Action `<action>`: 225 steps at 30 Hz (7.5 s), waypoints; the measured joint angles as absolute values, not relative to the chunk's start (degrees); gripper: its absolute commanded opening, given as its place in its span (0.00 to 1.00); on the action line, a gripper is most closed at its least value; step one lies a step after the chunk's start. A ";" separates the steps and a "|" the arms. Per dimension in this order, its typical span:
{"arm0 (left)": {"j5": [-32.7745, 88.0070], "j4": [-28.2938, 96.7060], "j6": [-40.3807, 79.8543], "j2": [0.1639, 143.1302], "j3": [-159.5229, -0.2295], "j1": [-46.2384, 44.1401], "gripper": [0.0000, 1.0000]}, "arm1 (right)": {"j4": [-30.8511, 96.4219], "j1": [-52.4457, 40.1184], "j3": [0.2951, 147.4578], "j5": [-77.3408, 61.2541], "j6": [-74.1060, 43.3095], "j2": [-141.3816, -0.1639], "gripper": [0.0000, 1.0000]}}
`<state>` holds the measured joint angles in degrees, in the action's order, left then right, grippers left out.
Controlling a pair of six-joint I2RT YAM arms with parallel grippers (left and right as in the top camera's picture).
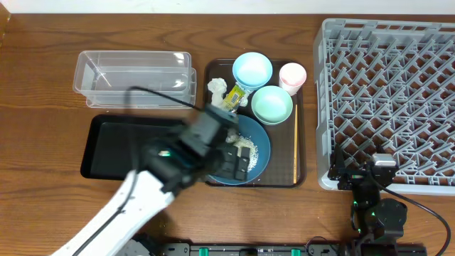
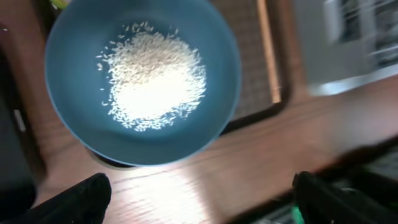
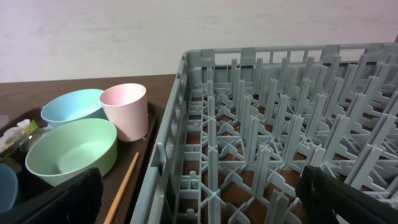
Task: Sort waste into correct bins and load items into the dishwasher rack
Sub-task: 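Grasp the rim of the blue plate with the left gripper, then lift the blue plate and carry it over the black tray, then tilt the blue plate to pour the rice onto the black tray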
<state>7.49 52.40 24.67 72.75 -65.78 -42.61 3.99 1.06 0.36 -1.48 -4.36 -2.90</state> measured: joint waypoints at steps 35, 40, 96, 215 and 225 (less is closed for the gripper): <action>-15.20 37.54 27.27 100.57 -65.78 -60.38 0.86 | 3.99 1.06 0.36 -1.48 -4.36 -2.90 0.99; -15.55 36.47 28.10 101.80 -65.78 -60.38 0.79 | 4.01 1.06 0.36 -1.48 -4.38 -2.90 0.99; -15.40 30.76 35.70 107.66 -64.10 -60.38 0.60 | 4.01 1.06 0.36 -1.48 -4.38 -2.90 0.99; 51.40 36.45 26.50 81.06 -64.10 11.33 0.06 | 4.01 1.06 0.36 -1.48 -4.36 -2.90 0.99; 55.70 40.99 25.85 81.03 -64.10 17.28 0.06 | 4.01 1.06 0.36 -1.48 -4.36 -2.90 0.99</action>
